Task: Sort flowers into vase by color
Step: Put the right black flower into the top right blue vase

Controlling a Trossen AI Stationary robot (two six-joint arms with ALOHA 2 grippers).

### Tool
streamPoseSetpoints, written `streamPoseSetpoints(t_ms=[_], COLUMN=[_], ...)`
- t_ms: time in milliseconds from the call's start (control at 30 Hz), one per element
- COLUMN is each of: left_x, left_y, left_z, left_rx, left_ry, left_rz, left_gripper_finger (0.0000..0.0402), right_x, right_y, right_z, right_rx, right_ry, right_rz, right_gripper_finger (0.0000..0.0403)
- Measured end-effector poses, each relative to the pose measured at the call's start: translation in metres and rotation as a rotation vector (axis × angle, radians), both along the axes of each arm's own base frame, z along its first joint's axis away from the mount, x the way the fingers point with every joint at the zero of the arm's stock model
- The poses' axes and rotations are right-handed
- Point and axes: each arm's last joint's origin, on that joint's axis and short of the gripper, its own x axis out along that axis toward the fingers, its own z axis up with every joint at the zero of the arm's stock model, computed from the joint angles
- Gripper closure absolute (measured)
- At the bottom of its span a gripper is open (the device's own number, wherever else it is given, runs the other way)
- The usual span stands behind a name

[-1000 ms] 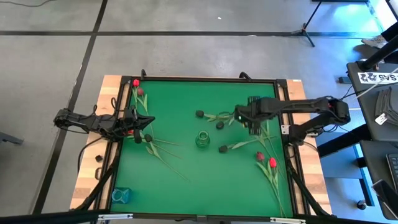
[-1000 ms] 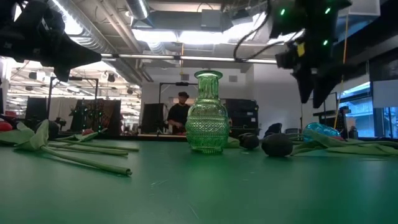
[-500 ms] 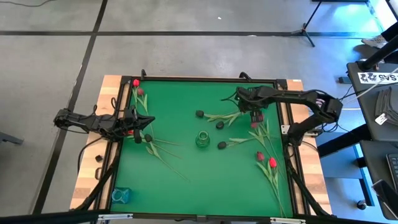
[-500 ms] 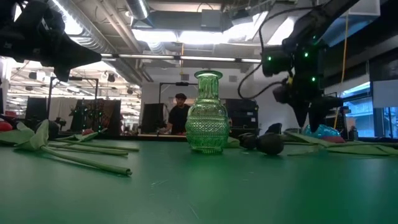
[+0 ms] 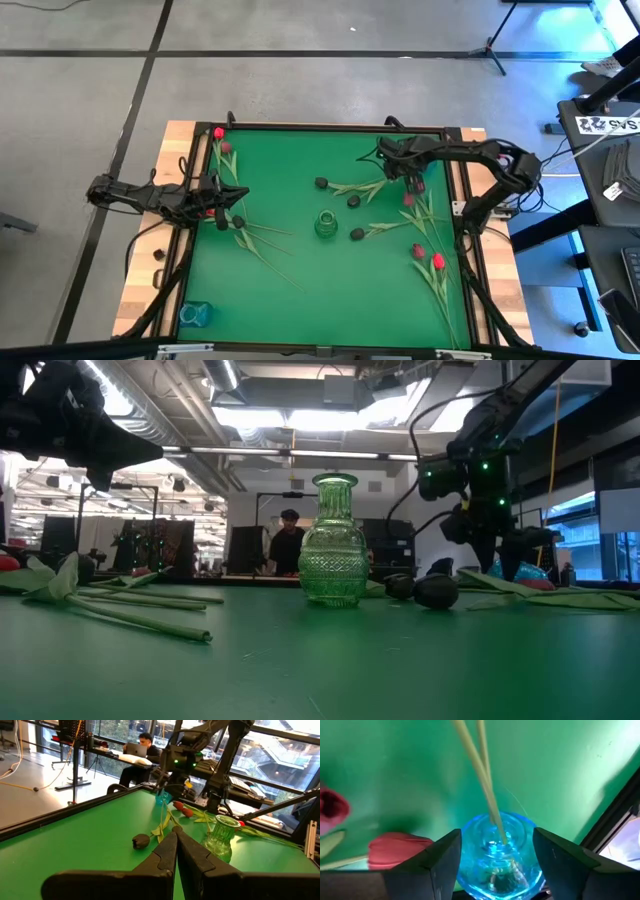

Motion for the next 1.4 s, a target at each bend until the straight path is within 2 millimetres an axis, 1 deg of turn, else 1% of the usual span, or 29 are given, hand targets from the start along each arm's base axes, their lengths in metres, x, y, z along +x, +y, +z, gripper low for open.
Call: streamPoseSetpoints(t_ms=[233,700,800,900,1100,1167,1300,1400], left_x=[0.000,0.000,0.000,0.000,0.000,0.000,0.000,0.000], left_y=[0.000,0.000,0.000,0.000,0.000,0.000,0.000,0.000], left_z=[0.000,0.000,0.000,0.000,0.000,0.000,0.000,0.000], left_rx=[0.000,0.000,0.000,0.000,0.000,0.000,0.000,0.000], left_ry=[0.001,0.000,0.000,0.000,0.001,0.000,0.000,0.000], left_rz=[0.000,0.000,0.000,0.000,0.000,0.000,0.000,0.000], left_gripper_finger=[0.0391,0.0391,0.0391,0.0391,0.0391,0.0391,0.0391,0.0391], right_x=[-0.005,-0.004,-0.004,-0.005,-0.008,-0.011,-0.013,-0.014], right_y=[-0.010,-0.012,-0.011,-0.011,-0.010,-0.013,-0.015,-0.017], right_z=[-0.002,-0.002,-0.002,-0.002,-0.002,-0.002,-0.002,-0.002], right_rx=[0.007,0.031,0.026,0.023,0.017,0.016,0.025,0.019], right_ry=[-0.006,-0.048,-0.043,-0.030,0.018,0.023,0.017,0.016], right_rz=[-0.037,-0.044,-0.043,-0.044,-0.046,-0.058,-0.076,-0.081], right_gripper_finger=[0.0160,0.0235,0.0242,0.0233,0.0178,0.0167,0.0166,0.0183])
